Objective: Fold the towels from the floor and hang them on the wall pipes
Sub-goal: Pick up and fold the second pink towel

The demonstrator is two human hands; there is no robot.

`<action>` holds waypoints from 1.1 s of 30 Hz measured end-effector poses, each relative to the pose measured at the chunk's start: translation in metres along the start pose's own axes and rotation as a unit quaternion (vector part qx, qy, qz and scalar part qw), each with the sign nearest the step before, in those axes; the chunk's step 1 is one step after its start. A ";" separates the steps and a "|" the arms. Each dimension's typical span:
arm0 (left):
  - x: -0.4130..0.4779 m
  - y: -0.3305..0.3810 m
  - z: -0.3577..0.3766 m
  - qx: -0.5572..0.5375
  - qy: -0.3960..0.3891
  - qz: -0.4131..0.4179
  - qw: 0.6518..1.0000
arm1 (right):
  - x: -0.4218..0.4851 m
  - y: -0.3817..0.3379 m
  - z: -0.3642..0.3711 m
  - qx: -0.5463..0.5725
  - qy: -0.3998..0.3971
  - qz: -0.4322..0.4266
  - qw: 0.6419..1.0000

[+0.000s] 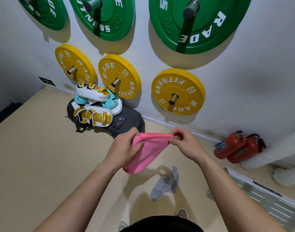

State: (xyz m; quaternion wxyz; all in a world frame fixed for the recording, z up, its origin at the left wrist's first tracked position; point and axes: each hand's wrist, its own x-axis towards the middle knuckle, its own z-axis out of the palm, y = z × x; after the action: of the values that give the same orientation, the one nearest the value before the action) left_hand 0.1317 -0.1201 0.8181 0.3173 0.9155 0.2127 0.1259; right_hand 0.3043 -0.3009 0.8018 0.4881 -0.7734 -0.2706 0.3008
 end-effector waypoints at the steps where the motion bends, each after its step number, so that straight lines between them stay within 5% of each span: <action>1: 0.001 0.003 -0.001 -0.025 0.005 -0.017 1.000 | 0.001 -0.006 -0.004 0.004 -0.003 -0.004 1.000; 6: 0.009 0.020 -0.010 -0.086 0.005 -0.036 0.996 | 0.005 -0.035 -0.019 -0.011 -0.082 -0.044 0.996; 12: 0.017 0.035 -0.012 -0.138 0.006 -0.026 0.990 | 0.013 -0.084 -0.015 -0.304 -0.136 -0.142 0.932; 19: 0.010 0.027 -0.004 -0.272 0.007 -0.061 0.960 | 0.013 -0.111 -0.007 -0.282 -0.139 -0.221 0.923; 27: -0.017 -0.009 0.047 -0.258 -0.082 -0.136 0.953 | 0.026 -0.147 -0.042 -0.265 0.038 -0.295 0.917; 33: -0.019 -0.008 0.036 -0.390 0.004 -0.211 0.896 | 0.042 -0.116 -0.080 -0.258 0.174 -0.164 0.936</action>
State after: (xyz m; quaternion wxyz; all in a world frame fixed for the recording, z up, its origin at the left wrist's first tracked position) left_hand 0.1252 -0.1421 0.7838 0.6670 0.6518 0.3359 0.1326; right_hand 0.3758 -0.2746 0.9274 0.3542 -0.8575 -0.3731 -0.0027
